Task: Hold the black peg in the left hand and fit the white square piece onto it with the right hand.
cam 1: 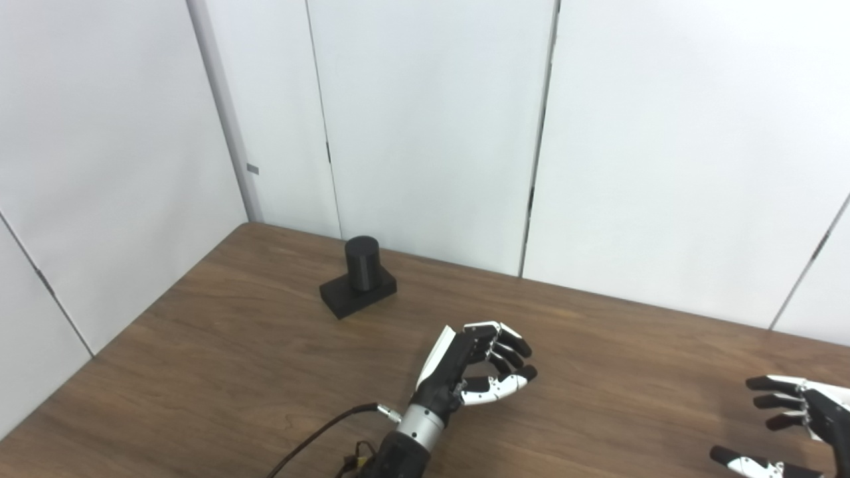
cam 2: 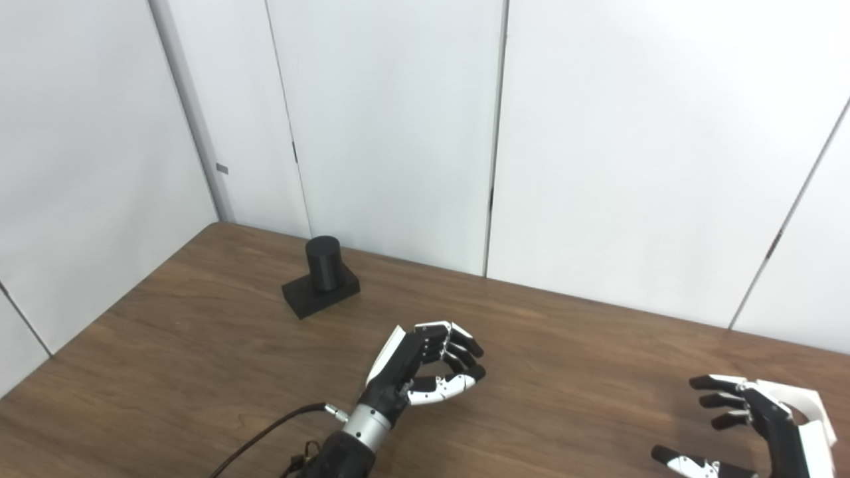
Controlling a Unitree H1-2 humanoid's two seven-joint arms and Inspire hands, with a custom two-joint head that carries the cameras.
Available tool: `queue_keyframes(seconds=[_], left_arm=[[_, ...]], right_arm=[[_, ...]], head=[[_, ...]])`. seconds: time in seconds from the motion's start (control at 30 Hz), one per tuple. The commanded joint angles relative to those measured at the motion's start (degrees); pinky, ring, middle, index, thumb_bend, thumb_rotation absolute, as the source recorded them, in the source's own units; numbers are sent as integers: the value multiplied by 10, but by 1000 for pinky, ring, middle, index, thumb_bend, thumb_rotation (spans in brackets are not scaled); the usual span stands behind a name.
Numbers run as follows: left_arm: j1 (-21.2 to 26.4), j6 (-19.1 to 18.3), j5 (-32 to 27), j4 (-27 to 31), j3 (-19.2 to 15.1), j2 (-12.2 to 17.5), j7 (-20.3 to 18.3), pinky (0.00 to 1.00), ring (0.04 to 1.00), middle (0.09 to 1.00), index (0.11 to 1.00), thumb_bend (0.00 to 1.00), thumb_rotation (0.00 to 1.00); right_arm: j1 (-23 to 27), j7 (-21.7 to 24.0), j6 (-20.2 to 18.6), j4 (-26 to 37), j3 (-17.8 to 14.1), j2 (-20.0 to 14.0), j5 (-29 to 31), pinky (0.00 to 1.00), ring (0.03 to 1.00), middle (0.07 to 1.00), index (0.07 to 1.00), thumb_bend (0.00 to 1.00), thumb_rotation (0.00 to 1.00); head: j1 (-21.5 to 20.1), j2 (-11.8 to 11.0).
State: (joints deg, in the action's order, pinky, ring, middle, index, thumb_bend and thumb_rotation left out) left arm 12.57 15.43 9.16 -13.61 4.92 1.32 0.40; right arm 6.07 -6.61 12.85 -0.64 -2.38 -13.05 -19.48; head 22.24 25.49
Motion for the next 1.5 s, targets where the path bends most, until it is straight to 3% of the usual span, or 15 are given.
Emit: queue_keyframes(seconds=[0.0, 0.33, 0.77, 0.83, 0.93, 1.07, 1.47], left_arm=[[22, 15, 2, 10, 1, -1, 3, 473, 554, 592, 492, 507, 42], [25, -3, 28, 51, -6, 19, 8, 474, 606, 659, 496, 513, 57], [43, -92, 27, 137, -22, 94, -37, 510, 649, 702, 497, 514, 55], [45, -105, 31, 148, -27, 104, -38, 523, 647, 697, 639, 707, 11], [48, -124, 43, 161, -39, 117, -31, 558, 695, 717, 674, 767, 8], [49, -167, 52, 185, -61, 124, -23, 611, 745, 752, 696, 784, 40], [68, -192, 64, 196, -94, 161, -18, 603, 740, 756, 698, 776, 3]], right_arm=[[16, -9, 22, 17, -6, -7, 1, 462, 605, 665, 603, 529, 0], [16, -7, 12, 28, -5, -3, -2, 446, 591, 656, 598, 538, 0], [18, -2, 4, 31, -6, -4, 4, 449, 588, 655, 599, 544, 0], [18, -3, 8, 30, -6, -4, 7, 442, 582, 652, 596, 541, 0], [18, -1, 6, 32, -7, -4, 8, 443, 581, 653, 597, 535, 0], [17, 2, 1, 36, -8, -5, 11, 444, 581, 658, 597, 531, 0], [17, 3, -1, 43, -7, -5, 5, 442, 578, 650, 593, 533, 0]], head=[[0, 0], [4, 0], [13, 0], [14, 0], [15, 0], [16, 1], [17, 2]])
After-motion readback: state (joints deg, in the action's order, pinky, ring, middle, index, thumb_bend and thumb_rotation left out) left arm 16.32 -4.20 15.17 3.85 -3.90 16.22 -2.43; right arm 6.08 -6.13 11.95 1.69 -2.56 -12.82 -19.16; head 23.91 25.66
